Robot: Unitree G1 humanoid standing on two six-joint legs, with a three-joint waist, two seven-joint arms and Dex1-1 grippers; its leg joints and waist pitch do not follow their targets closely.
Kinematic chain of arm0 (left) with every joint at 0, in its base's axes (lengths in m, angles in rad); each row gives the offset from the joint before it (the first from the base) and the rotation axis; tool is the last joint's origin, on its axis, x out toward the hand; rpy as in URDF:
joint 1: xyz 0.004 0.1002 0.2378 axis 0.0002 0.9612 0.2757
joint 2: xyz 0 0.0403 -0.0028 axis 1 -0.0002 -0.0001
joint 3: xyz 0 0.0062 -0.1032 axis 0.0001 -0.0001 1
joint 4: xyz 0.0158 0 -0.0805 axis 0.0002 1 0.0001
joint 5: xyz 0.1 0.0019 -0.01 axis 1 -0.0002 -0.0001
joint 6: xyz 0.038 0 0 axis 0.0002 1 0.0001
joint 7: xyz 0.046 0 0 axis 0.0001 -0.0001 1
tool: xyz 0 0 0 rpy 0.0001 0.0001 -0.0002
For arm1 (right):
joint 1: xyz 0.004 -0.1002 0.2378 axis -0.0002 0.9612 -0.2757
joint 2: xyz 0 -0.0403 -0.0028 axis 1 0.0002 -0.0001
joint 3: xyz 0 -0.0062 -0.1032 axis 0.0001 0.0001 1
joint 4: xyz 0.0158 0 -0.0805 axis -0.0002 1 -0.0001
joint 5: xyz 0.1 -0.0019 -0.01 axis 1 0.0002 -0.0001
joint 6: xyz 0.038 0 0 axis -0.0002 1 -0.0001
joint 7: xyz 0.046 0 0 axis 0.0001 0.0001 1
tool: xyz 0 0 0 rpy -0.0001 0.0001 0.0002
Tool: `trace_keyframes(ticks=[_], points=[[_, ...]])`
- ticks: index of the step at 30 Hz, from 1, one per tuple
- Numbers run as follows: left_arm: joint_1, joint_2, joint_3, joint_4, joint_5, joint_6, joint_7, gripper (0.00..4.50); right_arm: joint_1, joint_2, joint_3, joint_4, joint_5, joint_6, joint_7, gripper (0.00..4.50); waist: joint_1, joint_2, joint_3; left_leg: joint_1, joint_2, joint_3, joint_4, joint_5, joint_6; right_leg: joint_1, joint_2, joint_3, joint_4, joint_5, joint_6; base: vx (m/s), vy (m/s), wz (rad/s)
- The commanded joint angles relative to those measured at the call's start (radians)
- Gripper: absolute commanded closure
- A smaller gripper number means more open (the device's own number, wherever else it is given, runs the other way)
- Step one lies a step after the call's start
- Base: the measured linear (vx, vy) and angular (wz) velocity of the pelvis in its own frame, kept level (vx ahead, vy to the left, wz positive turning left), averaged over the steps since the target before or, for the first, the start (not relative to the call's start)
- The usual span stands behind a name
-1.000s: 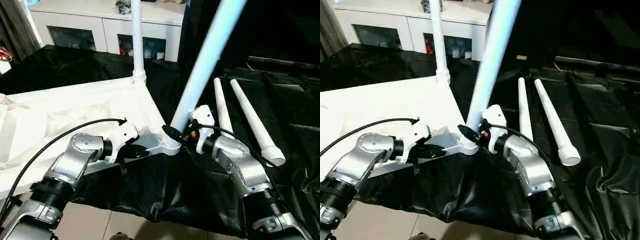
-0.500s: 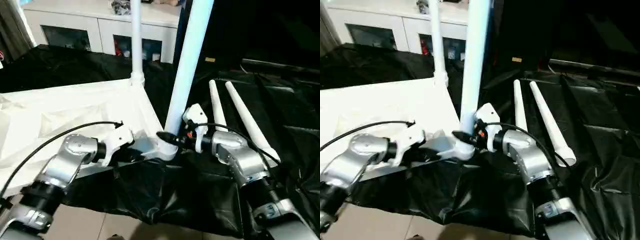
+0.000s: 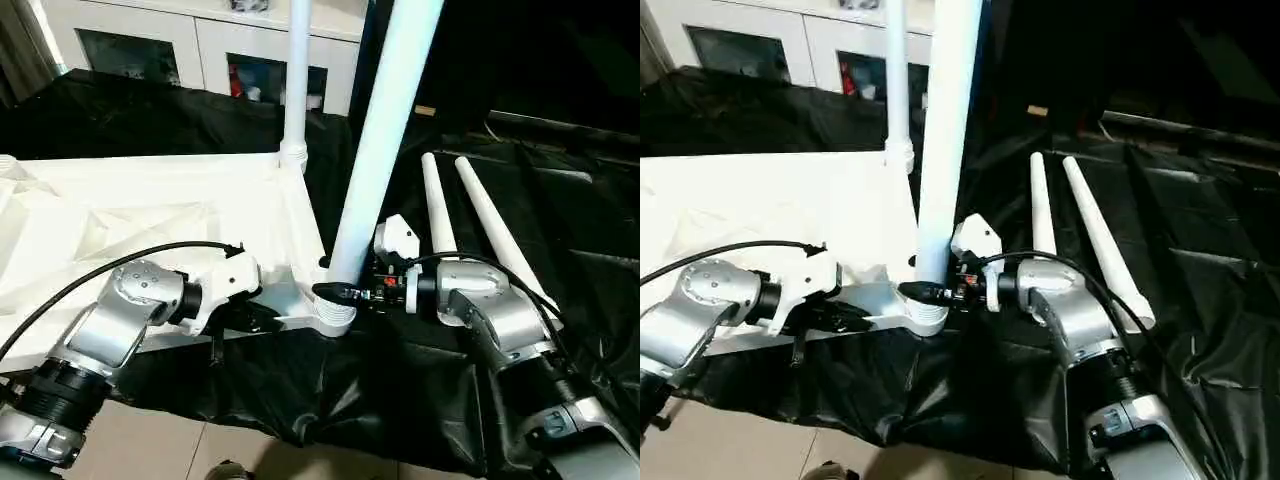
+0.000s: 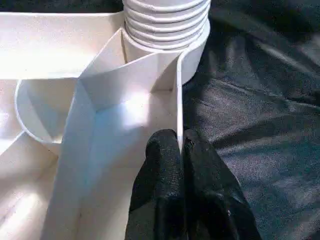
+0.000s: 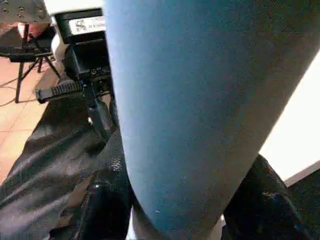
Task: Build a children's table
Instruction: Insert table leg to table base
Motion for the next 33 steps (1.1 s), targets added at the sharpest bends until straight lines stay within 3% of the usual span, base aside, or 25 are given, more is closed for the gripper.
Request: trace_keyframes(ticks=[1,3,6,7,8,11,12,15,17,19,23,27,29,30,33], points=[[-0.040,-0.012,0.023,-0.047,-0.002,0.028,0.043,4.50,0.026,0.017,0.037,0.122,-0.078,0.023,-0.082,2.62,-0.005,0.018,-0.024,0.017,0.036,-0.018,-0.091,-0.327,-0.011,0.021,-0.089,0.059,-0.096,-0.381,-0.171,0.000,0.000,0.00],[-0.044,-0.019,0.032,-0.060,-0.003,0.063,0.063,4.50,0.009,0.035,0.024,0.162,-0.097,0.011,-0.141,2.62,-0.007,0.018,-0.017,0.021,0.035,-0.023,-0.092,-0.367,-0.022,0.018,-0.095,0.059,-0.110,-0.499,-0.140,0.000,0.000,0.00],[-0.073,-0.078,0.070,-0.119,0.025,0.233,0.215,4.50,-0.074,0.115,-0.024,0.334,-0.151,-0.027,-0.422,2.62,-0.024,0.018,-0.012,0.014,0.034,-0.034,-0.097,-0.390,-0.053,0.022,-0.101,0.050,-0.113,-0.596,-0.120,0.000,0.000,0.00],[-0.081,-0.097,0.078,-0.126,0.033,0.269,0.250,4.50,-0.089,0.132,-0.034,0.358,-0.152,-0.025,-0.468,2.62,-0.028,0.010,-0.011,0.016,0.033,-0.035,-0.097,-0.396,-0.054,0.021,-0.101,0.049,-0.118,-0.614,-0.112,-0.055,0.002,-0.16],[-0.086,-0.108,0.082,-0.130,0.037,0.290,0.270,4.50,-0.098,0.142,-0.039,0.373,-0.152,-0.025,-0.494,2.62,-0.029,0.016,-0.014,0.019,0.033,-0.036,-0.095,-0.392,-0.055,0.021,-0.103,0.049,-0.120,-0.600,-0.112,0.000,0.000,0.00],[-0.109,-0.178,0.094,-0.155,0.059,0.397,0.371,4.50,-0.151,0.202,-0.064,0.458,-0.156,-0.022,-0.647,2.62,-0.034,0.012,-0.015,0.015,0.035,-0.031,-0.100,-0.349,-0.044,0.025,-0.094,0.049,-0.113,-0.484,-0.133,0.000,0.000,0.00],[-0.116,-0.207,0.095,-0.162,0.070,0.427,0.407,4.50,-0.169,0.223,-0.070,0.485,-0.156,-0.023,-0.693,2.62,-0.036,0.013,-0.011,0.018,0.034,-0.027,-0.099,-0.342,-0.046,0.018,-0.091,0.052,-0.110,-0.445,-0.146,0.000,0.000,0.00],[-0.121,-0.249,0.090,-0.178,0.080,0.473,0.465,4.50,-0.201,0.261,-0.080,0.539,-0.162,-0.043,-0.745,2.62,-0.033,0.013,-0.012,0.020,0.032,-0.024,-0.096,-0.342,-0.036,0.018,-0.092,0.056,-0.111,-0.426,-0.142,0.000,0.000,0.00],[-0.124,-0.258,0.085,-0.162,0.094,0.478,0.494,4.50,-0.219,0.288,-0.083,0.566,-0.162,-0.055,-0.757,2.63,-0.033,0.007,-0.017,0.015,0.033,-0.021,-0.096,-0.298,-0.025,0.023,-0.089,0.057,-0.103,-0.353,-0.150,0.000,0.000,0.00],[-0.127,-0.253,0.084,-0.156,0.095,0.479,0.500,4.50,-0.221,0.294,-0.083,0.573,-0.163,-0.059,-0.755,2.63,-0.032,0.010,-0.019,0.016,0.032,-0.018,-0.094,-0.279,-0.019,0.022,-0.086,0.058,-0.099,-0.310,-0.159,0.000,0.000,0.00],[-0.128,-0.241,0.085,-0.171,0.091,0.503,0.504,4.50,-0.229,0.302,-0.090,0.600,-0.161,-0.081,-0.754,2.63,-0.031,0.013,-0.024,0.011,0.031,-0.013,-0.093,-0.208,-0.005,0.032,-0.084,0.058,-0.088,-0.196,-0.182,0.000,0.000,0.00],[-0.128,-0.229,0.075,-0.170,0.094,0.488,0.500,4.50,-0.235,0.310,-0.108,0.614,-0.154,-0.098,-0.749,2.63,-0.031,0.017,-0.022,0.014,0.031,-0.012,-0.096,-0.223,-0.007,0.031,-0.084,0.058,-0.092,-0.216,-0.185,0.000,0.000,0.00],[-0.126,-0.226,0.072,-0.172,0.089,0.483,0.494,4.50,-0.236,0.313,-0.118,0.615,-0.144,-0.100,-0.741,1.93,-0.032,0.016,-0.021,0.016,0.032,-0.012,-0.097,-0.247,-0.011,0.029,-0.085,0.058,-0.096,-0.250,-0.179,0.000,0.000,0.00],[-0.121,-0.219,0.062,-0.178,0.082,0.461,0.478,4.50,-0.242,0.315,-0.136,0.618,-0.129,-0.108,-0.736,1.93,-0.031,0.020,-0.022,0.018,0.033,-0.015,-0.099,-0.268,-0.018,0.028,-0.086,0.058,-0.099,-0.285,-0.173,0.000,0.000,0.00],[-0.114,-0.205,0.047,-0.185,0.077,0.444,0.458,4.50,-0.251,0.316,-0.149,0.619,-0.115,-0.112,-0.718,1.73,-0.031,0.021,-0.027,0.017,0.034,-0.015,-0.098,-0.245,-0.019,0.031,-0.084,0.058,-0.093,-0.236,-0.183,0.000,0.000,0.00]])
